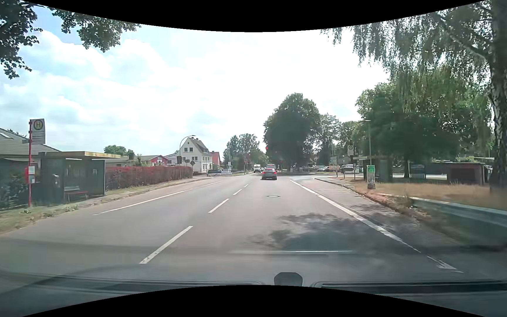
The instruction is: Follow the waypoints while adhering to traffic rules and regulations
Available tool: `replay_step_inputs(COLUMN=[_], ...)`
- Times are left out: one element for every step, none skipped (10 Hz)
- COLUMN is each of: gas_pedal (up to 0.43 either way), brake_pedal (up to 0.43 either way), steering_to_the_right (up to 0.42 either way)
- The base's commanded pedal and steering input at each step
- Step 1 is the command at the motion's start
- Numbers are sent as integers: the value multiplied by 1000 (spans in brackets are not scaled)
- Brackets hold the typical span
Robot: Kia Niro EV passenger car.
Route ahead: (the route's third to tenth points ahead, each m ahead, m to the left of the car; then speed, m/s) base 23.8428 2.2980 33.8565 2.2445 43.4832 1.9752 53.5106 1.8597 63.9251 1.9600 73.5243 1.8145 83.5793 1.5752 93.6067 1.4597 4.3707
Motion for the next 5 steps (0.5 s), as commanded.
replay_step_inputs(gas_pedal=[39, 39, 39, 39, 39], brake_pedal=[0, 0, 0, 0, 0], steering_to_the_right=[2, 2, 2, 2, 2])
